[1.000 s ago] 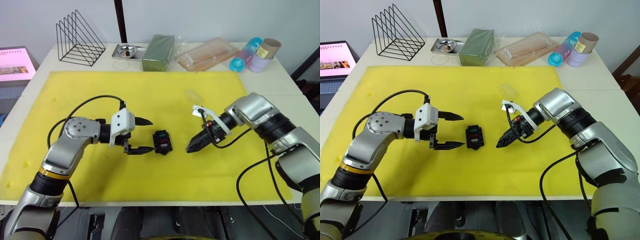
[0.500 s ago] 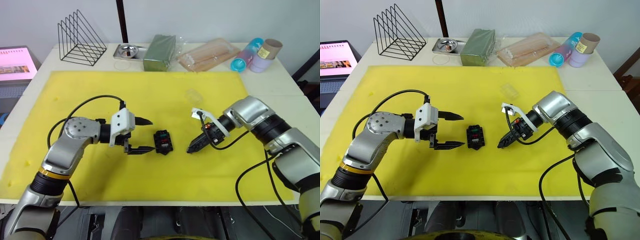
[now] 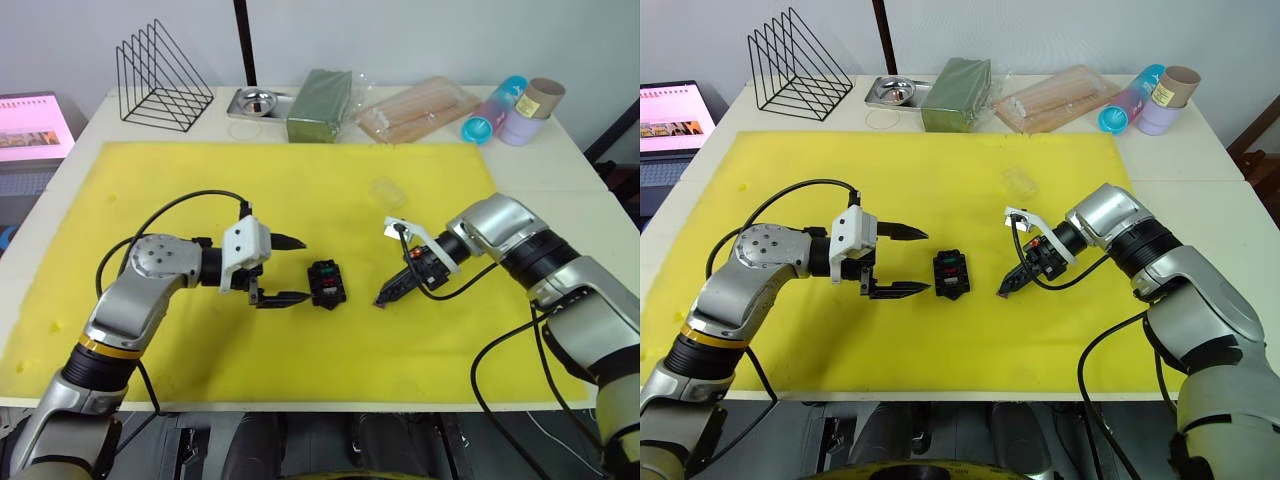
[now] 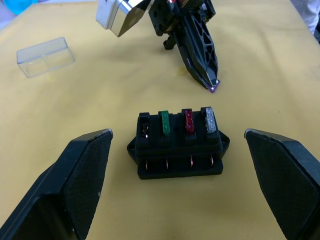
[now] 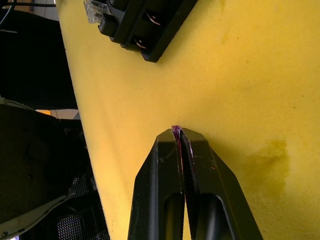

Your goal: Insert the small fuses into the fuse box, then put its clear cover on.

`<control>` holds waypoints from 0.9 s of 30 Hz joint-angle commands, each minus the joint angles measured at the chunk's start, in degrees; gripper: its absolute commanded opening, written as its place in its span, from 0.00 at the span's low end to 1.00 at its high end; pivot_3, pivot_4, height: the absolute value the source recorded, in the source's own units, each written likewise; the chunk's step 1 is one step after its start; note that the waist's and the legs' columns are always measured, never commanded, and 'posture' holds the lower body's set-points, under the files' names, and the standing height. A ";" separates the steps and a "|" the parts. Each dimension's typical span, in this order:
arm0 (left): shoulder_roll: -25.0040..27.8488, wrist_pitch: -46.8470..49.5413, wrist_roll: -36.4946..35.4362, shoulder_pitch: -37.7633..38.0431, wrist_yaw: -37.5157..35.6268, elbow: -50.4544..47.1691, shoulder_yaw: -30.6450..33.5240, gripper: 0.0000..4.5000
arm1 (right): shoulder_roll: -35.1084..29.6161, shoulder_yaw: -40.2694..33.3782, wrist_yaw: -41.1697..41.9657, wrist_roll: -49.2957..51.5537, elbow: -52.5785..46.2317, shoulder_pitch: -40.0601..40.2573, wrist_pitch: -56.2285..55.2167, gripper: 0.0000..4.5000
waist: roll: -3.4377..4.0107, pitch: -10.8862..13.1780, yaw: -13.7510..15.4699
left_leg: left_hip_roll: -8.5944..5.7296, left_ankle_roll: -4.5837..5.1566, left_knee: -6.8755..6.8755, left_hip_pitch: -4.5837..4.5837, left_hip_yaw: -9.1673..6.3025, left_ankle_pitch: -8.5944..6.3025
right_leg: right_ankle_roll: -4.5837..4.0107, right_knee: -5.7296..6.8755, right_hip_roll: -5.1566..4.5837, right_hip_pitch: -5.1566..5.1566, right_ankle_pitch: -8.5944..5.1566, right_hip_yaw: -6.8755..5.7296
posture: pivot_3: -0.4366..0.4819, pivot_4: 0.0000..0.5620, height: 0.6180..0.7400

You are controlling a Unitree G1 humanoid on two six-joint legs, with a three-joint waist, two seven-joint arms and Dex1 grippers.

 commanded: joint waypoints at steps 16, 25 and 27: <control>-0.34 -0.68 -0.68 2.23 1.59 -3.48 1.34 1.00 | 2.13 -43.64 -35.81 14.55 -20.31 13.72 29.46 0.00 | -0.03 -0.04 0.77 | -0.01 0.00 -0.01 0.00 -0.03 0.00 | 0.00 0.02 -0.04 0.04 0.00 -0.01 | 0.48 0.27 1.00; -0.50 -0.86 -0.85 2.22 1.17 -3.37 0.85 1.00 | 13.58 -67.11 -86.93 52.49 -35.59 35.83 29.46 0.00 | -0.04 -0.06 1.39 | -0.01 0.00 0.07 -0.04 -0.03 0.01 | 0.03 0.00 -0.01 0.13 0.01 0.00 | 0.48 0.27 1.00; -0.50 -0.97 -0.88 2.30 0.94 -3.42 0.76 1.00 | 12.34 -64.38 -103.18 69.65 -36.73 40.95 21.60 0.00 | -0.02 -0.07 1.12 | -0.02 0.00 0.08 -0.02 -0.01 0.01 | 0.05 0.03 0.00 0.13 0.02 0.04 | 0.48 0.27 1.00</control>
